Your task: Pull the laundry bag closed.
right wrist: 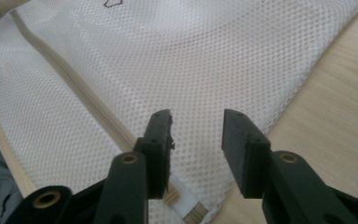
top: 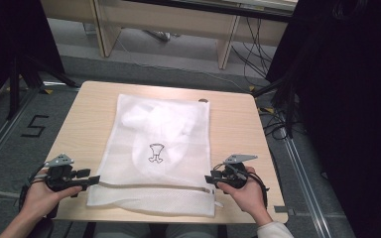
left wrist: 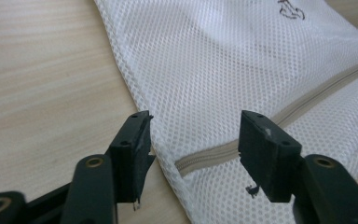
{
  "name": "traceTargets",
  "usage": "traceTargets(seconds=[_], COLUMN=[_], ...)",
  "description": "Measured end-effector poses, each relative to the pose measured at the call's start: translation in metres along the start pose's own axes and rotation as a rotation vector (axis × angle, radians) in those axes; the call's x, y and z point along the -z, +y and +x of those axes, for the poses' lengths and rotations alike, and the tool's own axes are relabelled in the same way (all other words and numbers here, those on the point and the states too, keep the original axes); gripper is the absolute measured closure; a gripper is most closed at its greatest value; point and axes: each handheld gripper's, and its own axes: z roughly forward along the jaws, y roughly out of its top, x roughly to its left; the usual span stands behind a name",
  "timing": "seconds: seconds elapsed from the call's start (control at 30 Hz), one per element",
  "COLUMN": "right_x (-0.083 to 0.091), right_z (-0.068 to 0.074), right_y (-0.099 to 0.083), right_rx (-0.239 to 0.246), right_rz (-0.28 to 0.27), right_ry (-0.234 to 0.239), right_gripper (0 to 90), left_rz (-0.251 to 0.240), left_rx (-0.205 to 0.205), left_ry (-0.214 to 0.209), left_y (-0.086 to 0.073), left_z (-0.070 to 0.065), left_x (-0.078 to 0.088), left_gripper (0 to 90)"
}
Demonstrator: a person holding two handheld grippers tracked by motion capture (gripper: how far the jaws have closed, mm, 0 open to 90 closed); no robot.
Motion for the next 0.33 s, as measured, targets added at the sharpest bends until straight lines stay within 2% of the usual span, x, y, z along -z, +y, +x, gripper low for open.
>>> traceTargets(seconds=[0.07, 0.1, 0.13, 0.17, 0.23, 0.33], right_x=[-0.0018, -0.0037, -0.0038, -0.0046, -0.0043, -0.0047], right_z=[-0.0027, -0.0039, -0.0029, -0.0069, -0.0074, -0.0088], right_y=[-0.0008, -0.0014, -0.0016, -0.0015, -0.0018, -0.0016], right_rx=[-0.005, -0.018, -0.050, -0.020, -0.040, -0.052], right_rz=[-0.017, -0.028, -0.020, -0.032, -0.033, -0.038], right_ry=[-0.014, -0.009, 0.001, -0.004, -0.018, -0.009], right_gripper=[57.7, 56.3, 55.5, 55.1, 54.2, 54.1], left_rz=[-0.005, 0.001, 0.004, 0.003, 0.001, -0.007], left_rx=[-0.001, -0.007, -0.015, -0.020, -0.020, -0.022], left_ry=[-0.008, -0.015, -0.019, -0.016, -0.014, -0.010], left_y=[-0.0001, 0.0000, 0.0000, -0.0001, 0.0000, 0.0004], left_z=[-0.0004, -0.0003, -0.0005, -0.0007, -0.0008, -0.0007], left_x=[-0.0004, -0.0007, -0.0012, -0.0016, -0.0016, -0.0009], left_gripper=[41.2, 40.8, 40.1, 39.0, 37.7, 37.3])
